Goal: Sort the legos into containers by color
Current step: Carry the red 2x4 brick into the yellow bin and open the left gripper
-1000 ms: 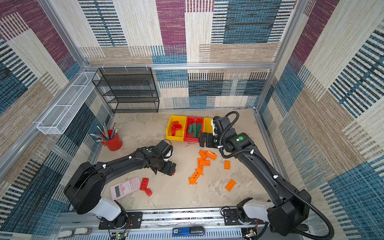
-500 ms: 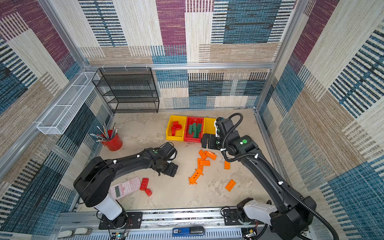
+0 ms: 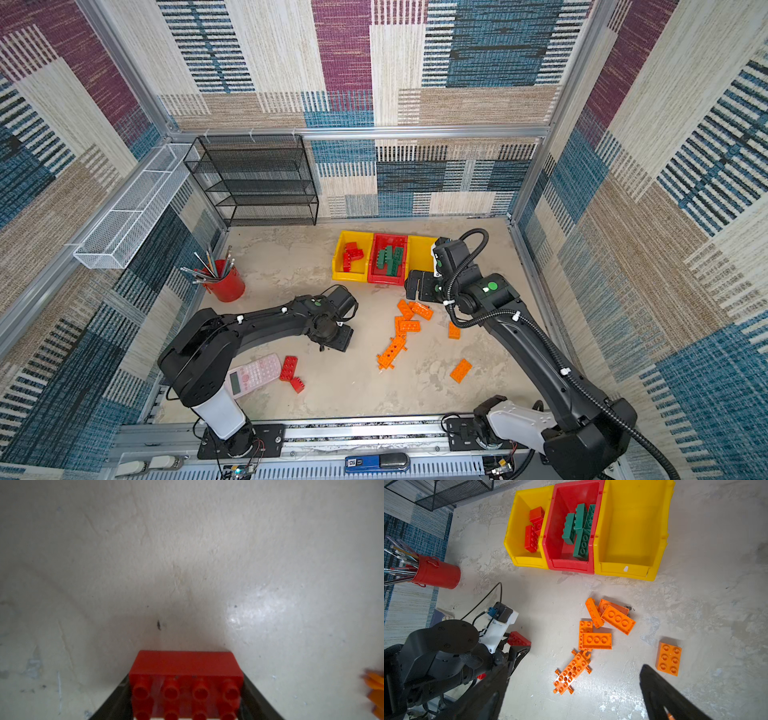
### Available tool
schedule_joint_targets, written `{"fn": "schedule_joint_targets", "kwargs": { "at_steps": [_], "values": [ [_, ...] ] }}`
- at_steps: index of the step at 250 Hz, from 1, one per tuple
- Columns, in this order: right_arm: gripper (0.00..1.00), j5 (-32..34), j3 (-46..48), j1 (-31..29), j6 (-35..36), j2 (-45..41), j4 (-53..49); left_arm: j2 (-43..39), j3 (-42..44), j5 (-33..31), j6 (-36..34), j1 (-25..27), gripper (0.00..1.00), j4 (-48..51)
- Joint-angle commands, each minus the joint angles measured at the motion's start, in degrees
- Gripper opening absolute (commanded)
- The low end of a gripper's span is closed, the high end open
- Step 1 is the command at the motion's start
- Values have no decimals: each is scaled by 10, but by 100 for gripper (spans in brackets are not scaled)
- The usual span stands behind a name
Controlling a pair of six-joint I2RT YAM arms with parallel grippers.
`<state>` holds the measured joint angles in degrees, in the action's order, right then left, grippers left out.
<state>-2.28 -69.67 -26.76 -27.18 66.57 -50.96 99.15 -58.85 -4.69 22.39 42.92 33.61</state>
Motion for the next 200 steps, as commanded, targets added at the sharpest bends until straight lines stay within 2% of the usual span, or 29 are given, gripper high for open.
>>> {"fn": "schedule_joint_targets", "kwargs": {
  "at_steps": [1,58,107,151,200],
  "values": [
    [100,18,1,0,-3,-6,1,3,-14,-11,2,0,58,18],
    [100,33,4,0,-4,-12,6,10,-109,-54,-41,-8,54,84],
    [100,44,8,0,-12,-14,13,61,-251,-54,-78,-59,54,112],
    [100,57,7,0,-22,-12,15,161,-419,-33,-104,-120,54,137],
    [100,74,-4,0,-34,-2,12,295,-633,-29,-131,-152,54,192]
  ]
}}
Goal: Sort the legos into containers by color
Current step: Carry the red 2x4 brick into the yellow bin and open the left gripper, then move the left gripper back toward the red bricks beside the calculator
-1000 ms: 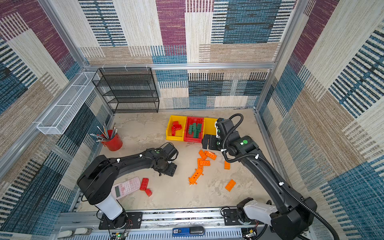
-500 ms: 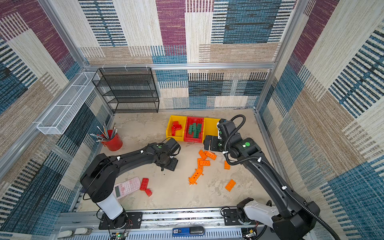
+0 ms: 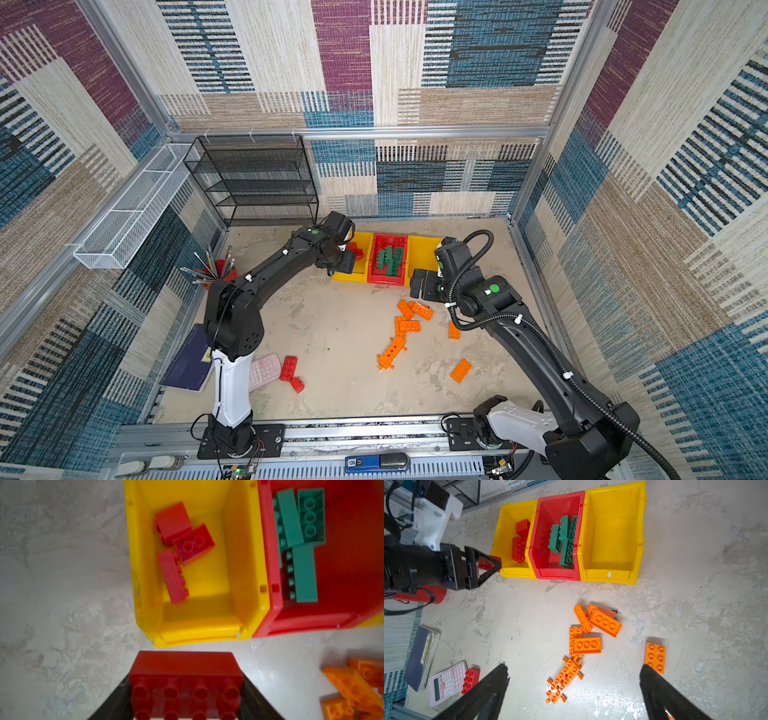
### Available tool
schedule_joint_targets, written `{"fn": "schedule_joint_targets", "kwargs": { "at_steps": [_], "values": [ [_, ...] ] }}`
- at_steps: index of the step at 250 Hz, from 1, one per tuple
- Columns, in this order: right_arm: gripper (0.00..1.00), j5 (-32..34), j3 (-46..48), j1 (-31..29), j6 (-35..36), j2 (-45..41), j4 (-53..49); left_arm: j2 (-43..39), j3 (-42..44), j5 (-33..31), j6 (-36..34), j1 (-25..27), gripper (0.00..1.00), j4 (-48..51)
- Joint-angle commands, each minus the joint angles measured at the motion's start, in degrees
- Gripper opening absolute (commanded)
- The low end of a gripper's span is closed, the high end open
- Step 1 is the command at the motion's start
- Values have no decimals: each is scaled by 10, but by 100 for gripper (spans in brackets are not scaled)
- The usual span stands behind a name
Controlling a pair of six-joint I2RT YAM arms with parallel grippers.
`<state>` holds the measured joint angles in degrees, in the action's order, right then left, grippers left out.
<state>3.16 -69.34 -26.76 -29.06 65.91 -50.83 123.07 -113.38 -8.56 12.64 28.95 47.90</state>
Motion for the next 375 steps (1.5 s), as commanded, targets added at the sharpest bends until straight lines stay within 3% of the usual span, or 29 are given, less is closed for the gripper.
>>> {"fn": "schedule_joint_targets", "kwargs": {
  "at_steps": [1,75,130,161,214,274,334,375],
  "values": [
    [100,20,-7,1,-16,5,10,59,-91,10,-33,-13,54,49],
    [100,39,-27,0,-41,24,-10,180,-284,32,-38,-30,56,75],
    [100,42,-39,1,-59,34,-19,207,-306,56,-29,-37,58,65],
    [100,40,-50,1,-64,44,-25,209,-306,66,-26,-39,79,57],
    [100,36,-75,1,-68,55,-42,173,-279,87,-4,-39,88,26],
    [100,26,-108,1,-65,77,-62,60,-156,107,12,-39,88,11],
    [100,-26,-82,0,-55,80,-10,-175,175,63,42,-38,87,-46],
    [100,-67,-82,-1,-10,88,15,-359,393,19,114,-39,86,-42]
  ]
}}
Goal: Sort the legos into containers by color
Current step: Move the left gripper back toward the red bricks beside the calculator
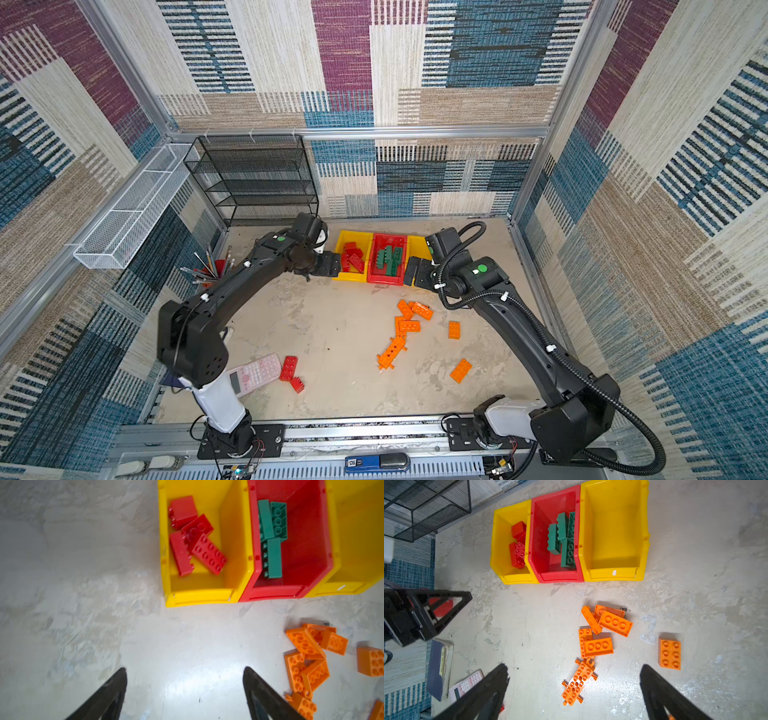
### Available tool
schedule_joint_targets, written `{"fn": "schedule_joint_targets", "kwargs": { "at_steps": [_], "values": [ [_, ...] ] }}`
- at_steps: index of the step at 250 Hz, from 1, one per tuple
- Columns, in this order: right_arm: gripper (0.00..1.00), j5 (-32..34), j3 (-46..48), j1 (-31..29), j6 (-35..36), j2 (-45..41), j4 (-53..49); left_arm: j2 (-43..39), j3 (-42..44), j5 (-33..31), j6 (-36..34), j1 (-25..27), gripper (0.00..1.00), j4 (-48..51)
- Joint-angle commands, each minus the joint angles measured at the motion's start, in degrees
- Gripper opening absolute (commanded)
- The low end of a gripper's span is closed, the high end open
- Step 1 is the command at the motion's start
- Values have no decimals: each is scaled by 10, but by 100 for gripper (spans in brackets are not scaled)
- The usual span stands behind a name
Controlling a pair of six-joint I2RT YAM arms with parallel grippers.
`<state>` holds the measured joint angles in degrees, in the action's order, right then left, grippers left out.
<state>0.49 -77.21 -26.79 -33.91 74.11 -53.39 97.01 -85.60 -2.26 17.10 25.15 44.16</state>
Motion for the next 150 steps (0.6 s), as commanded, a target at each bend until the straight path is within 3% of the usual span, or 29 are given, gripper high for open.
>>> {"fn": "schedule_joint_targets", "kwargs": {
  "at_steps": [1,61,150],
  "values": [
    [100,-41,-4,-1,41,6,41,-103,120,-44,71,-1,86,-4],
    [100,-85,12,-3,80,-42,25,-272,319,-66,176,13,79,37],
    [100,-99,64,-3,85,-148,-7,-330,444,-60,240,21,73,19]
  ]
}}
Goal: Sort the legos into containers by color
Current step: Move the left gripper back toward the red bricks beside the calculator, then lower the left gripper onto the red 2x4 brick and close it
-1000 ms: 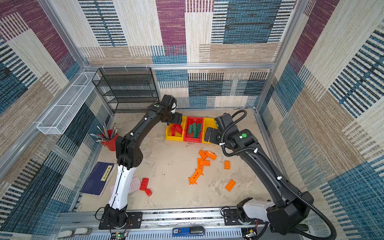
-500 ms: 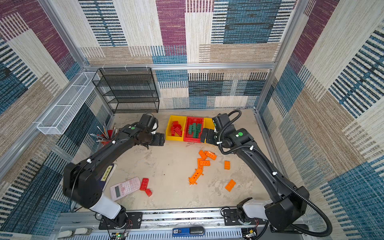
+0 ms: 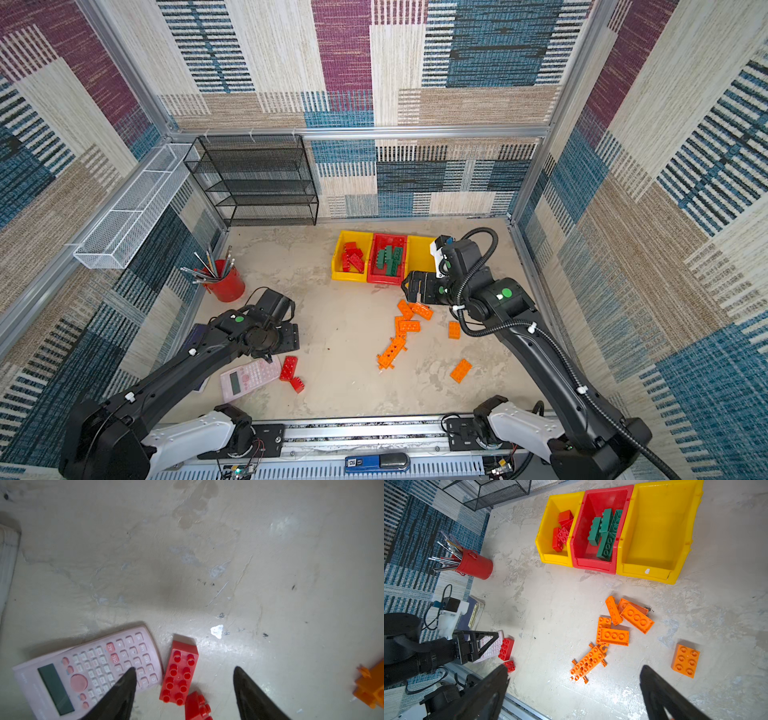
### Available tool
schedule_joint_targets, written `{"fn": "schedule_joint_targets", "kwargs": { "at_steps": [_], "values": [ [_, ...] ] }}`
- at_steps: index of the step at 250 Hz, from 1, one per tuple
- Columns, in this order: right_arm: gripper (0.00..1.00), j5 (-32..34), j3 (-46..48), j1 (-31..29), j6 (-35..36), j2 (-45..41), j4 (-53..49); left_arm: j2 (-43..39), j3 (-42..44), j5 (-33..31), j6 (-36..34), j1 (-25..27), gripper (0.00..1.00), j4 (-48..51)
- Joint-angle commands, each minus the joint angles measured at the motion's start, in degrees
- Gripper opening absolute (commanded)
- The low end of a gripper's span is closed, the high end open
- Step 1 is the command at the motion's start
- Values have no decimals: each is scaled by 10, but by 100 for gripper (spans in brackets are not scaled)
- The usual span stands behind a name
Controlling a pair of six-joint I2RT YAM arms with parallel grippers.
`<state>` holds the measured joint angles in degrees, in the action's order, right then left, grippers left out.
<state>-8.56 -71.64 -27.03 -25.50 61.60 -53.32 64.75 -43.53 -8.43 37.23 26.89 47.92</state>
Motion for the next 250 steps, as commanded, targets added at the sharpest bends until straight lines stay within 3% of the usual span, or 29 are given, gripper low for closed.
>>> {"fn": "schedule_joint_targets", "kwargs": {
  "at_steps": [1,189,250],
  "values": [
    [100,-9,10,0,0,-24,-8,-8,24,2,39,4,73,-19],
    [100,5,25,0,-4,-50,-37,126,42,6,60,70,58,-81],
    [100,10,35,0,4,-54,-44,120,62,5,84,81,57,-77]
  ]
}}
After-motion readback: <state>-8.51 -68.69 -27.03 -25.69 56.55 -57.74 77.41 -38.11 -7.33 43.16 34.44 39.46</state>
